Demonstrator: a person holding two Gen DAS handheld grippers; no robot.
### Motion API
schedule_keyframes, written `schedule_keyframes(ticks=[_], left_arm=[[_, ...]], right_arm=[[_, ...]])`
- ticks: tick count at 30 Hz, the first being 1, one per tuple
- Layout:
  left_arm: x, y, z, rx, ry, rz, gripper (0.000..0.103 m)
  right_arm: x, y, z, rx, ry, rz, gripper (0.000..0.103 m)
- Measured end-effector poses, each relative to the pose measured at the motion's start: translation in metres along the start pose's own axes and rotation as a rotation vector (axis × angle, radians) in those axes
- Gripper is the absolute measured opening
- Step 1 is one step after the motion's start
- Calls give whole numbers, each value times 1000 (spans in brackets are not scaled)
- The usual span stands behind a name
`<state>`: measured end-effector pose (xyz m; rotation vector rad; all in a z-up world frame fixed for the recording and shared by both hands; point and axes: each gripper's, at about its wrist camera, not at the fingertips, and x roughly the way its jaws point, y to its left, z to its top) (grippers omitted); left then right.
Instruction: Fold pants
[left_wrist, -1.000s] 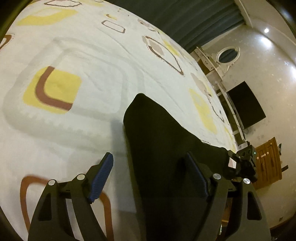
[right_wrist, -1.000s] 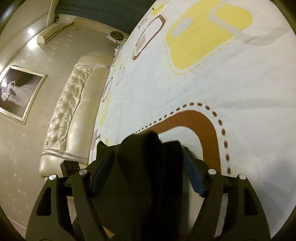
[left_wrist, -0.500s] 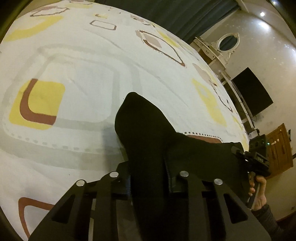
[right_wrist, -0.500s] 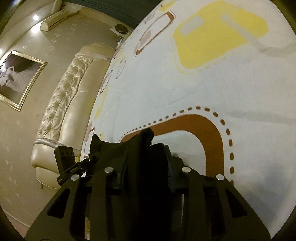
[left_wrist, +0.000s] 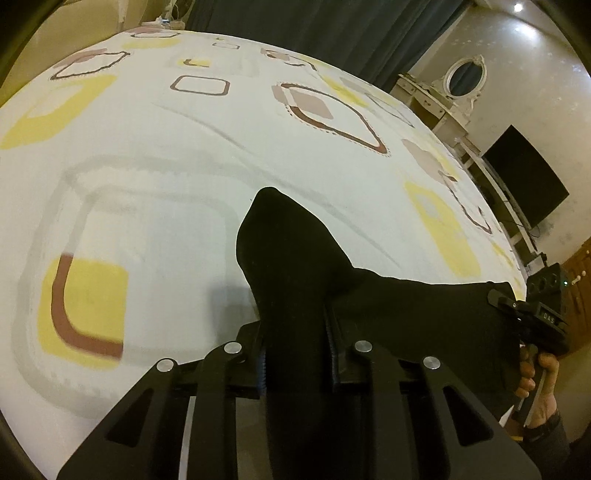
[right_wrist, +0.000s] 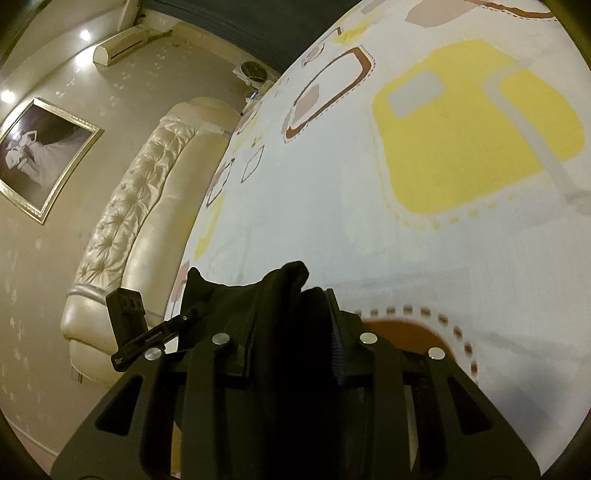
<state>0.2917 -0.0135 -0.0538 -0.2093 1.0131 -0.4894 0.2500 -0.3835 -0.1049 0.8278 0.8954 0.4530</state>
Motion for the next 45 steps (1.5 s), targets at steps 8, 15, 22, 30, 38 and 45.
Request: schedule_keyframes(ticks=[8, 15, 22, 30, 38, 45], left_arm=[[21, 3, 21, 17, 20, 52, 24], [32, 14, 15, -12, 35, 43, 27], [34, 17, 12, -23, 30, 33, 29], [27, 20, 13, -24, 8, 21, 52], [-2, 46, -6, -109, -7, -35, 77], [-36, 63, -41, -200, 3, -90, 80]], right_arm=[[19, -9, 25, 12, -3, -31, 30], [35, -37, 23, 105, 13, -39, 30], [36, -42, 23, 121, 11, -24, 30], [33, -46, 23, 140, 2, 22, 40], [1, -42, 19, 173, -38, 38, 72], [-30, -41, -10, 174, -10, 13, 75]])
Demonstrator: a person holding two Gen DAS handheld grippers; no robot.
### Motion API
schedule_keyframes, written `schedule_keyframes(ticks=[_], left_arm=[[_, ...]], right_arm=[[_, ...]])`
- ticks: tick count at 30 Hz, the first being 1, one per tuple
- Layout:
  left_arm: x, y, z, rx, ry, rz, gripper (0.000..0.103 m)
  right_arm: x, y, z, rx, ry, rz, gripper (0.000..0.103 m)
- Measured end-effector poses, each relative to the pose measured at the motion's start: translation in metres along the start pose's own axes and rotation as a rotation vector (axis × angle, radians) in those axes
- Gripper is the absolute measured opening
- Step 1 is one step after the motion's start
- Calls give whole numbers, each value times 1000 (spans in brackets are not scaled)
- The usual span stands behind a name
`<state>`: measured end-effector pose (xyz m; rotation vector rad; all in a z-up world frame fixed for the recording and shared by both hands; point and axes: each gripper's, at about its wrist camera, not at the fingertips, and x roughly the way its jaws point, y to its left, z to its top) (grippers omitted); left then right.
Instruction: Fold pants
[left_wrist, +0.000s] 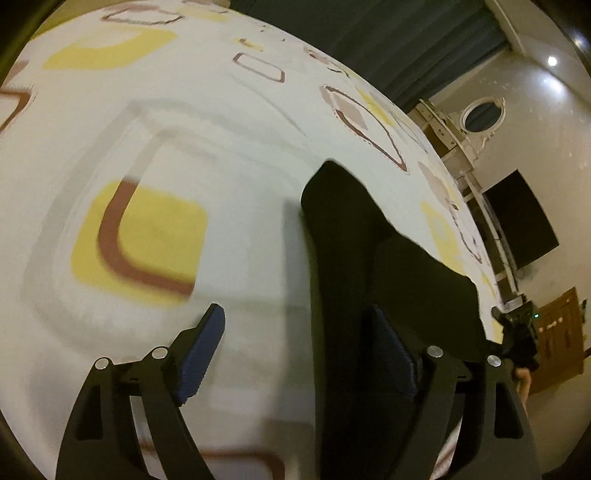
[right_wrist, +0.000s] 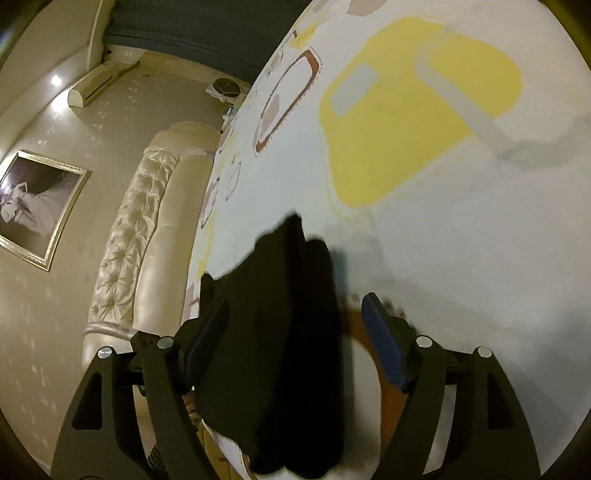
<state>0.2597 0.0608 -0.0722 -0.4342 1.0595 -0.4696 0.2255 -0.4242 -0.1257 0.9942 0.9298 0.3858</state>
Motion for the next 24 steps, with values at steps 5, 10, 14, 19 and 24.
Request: schedule_keyframes(ticks=[5, 10, 14, 19, 24], left_arm=[[-12, 0, -33, -47, 46, -77, 80], [-10, -8, -51, -85, 97, -136, 81], [-5, -19, -58, -88, 124, -159, 82], [4, -30, -63, -89, 139, -171, 73], [5, -31, -66, -107, 131, -154, 47]], right_arm=[[-6, 2, -29, -7, 35, -3, 75], [-8, 7, -52, -17, 59, -16, 75], [-5, 11, -64, -7, 79, -13, 75], [8, 22, -75, -35, 116, -29, 69], [16, 25, -79, -49, 123, -65, 39]])
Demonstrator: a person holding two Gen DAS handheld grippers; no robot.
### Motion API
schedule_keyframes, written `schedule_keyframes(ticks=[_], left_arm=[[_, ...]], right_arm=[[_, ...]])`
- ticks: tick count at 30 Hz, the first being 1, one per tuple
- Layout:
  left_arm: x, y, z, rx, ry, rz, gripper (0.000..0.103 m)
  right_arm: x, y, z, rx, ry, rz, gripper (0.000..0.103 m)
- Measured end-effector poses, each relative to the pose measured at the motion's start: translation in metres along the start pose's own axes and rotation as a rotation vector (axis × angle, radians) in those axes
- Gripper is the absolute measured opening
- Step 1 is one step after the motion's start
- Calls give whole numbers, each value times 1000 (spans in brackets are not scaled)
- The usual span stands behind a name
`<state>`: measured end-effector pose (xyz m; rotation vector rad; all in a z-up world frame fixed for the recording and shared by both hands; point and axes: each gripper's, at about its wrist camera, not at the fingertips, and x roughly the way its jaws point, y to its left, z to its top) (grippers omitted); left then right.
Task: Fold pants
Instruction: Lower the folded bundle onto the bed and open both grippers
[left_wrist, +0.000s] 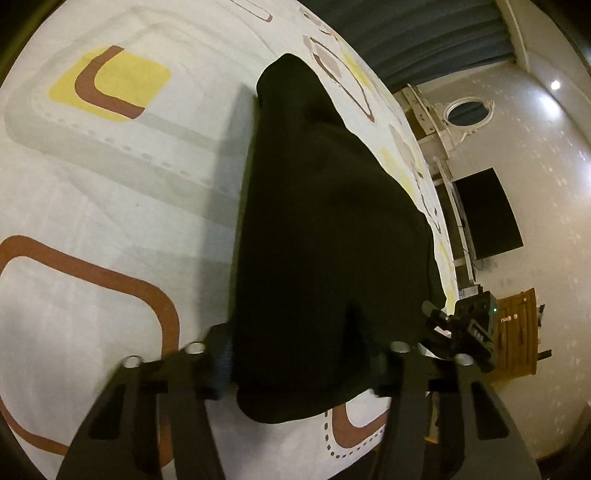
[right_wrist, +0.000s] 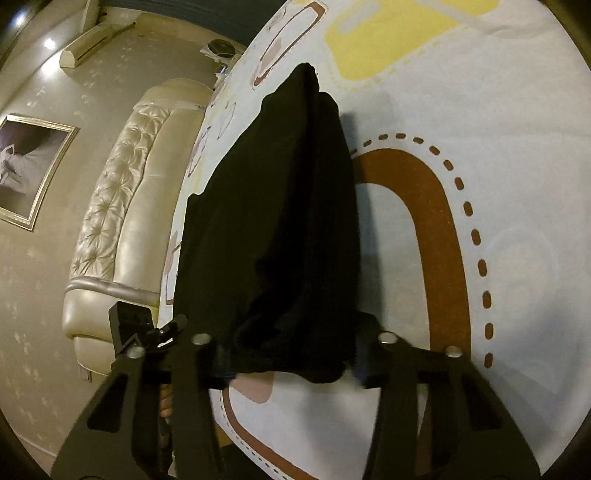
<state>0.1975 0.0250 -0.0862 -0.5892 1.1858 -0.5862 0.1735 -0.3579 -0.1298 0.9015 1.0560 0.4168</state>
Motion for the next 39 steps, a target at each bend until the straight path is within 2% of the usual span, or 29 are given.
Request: schedule_keyframes(ticks=[4, 9, 24, 31, 39], left_arm=[[-7, -12, -3, 39, -19, 41, 36], [-12, -24, -7, 78, -34, 92, 33], [-19, -29, -24, 148, -21, 159, 33], [-12, -19, -26, 156, -40, 140, 37], [-9, -15, -31, 158, -52, 120, 40]], right_arm=[[-6, 3, -2, 5, -13, 33, 33], [-15, 13, -5, -10, -25, 53, 31], [-30, 4, -39, -7, -3, 71, 31], [-24, -19, -44, 28, -1, 79, 32], [-22, -19, -46, 34, -5, 86, 32]])
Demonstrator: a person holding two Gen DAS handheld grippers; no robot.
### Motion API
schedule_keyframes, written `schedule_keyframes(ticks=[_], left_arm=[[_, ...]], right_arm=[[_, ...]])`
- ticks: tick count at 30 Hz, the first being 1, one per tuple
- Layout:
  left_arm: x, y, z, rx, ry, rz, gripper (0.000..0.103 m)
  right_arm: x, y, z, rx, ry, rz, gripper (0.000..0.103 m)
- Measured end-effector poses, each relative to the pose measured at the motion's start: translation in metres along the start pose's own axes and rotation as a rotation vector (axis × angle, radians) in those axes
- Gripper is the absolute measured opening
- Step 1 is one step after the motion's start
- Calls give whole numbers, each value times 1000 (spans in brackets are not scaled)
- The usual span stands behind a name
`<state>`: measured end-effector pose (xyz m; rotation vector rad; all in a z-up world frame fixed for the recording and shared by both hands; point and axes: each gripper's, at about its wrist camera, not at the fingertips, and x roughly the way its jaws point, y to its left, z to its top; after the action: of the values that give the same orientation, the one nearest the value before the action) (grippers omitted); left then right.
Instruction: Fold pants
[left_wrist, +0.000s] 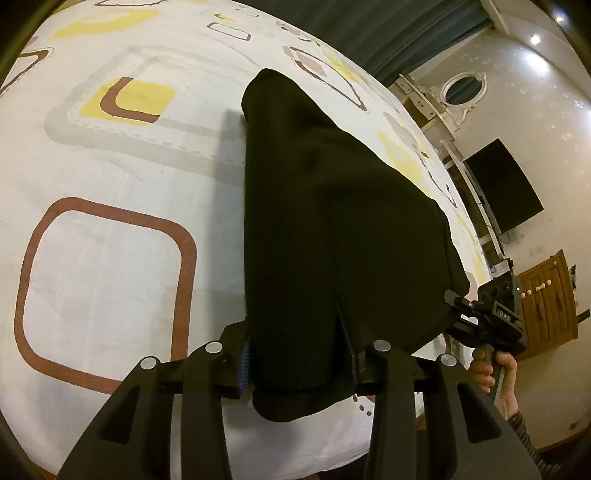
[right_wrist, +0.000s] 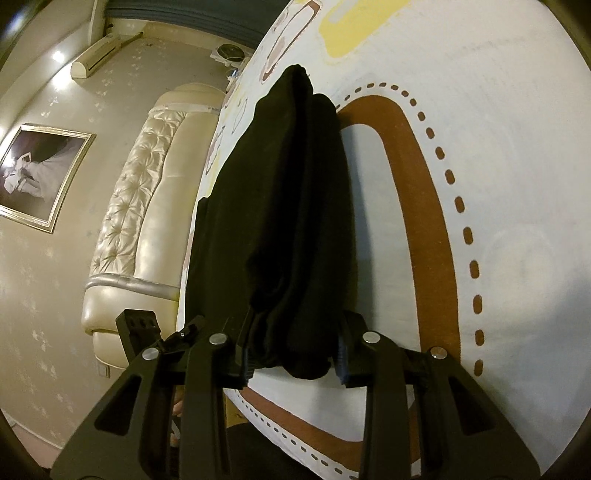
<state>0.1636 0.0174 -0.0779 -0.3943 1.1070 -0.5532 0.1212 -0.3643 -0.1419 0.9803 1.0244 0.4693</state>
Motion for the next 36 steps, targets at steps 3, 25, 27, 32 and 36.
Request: schedule_keyframes(ticks=[3, 25, 27, 32, 36], left_arm=[[-3, 3, -4, -4, -1, -8, 40], [-35, -34, -37, 121, -115, 318, 78], [-39, -44, -45, 154, -127, 362, 78], [-46, -57, -62, 175, -152, 421, 78], [-58, -66, -70, 174, -206, 450, 78]], right_arm=[[0, -1, 0, 5, -4, 10, 32], [-45, -11, -28, 36, -27, -54, 48], [-49, -5, -35, 14, -34, -84, 55], [-53, 23, -52, -93, -61, -251, 70], [-52, 50, -63, -198, -101, -411, 76]])
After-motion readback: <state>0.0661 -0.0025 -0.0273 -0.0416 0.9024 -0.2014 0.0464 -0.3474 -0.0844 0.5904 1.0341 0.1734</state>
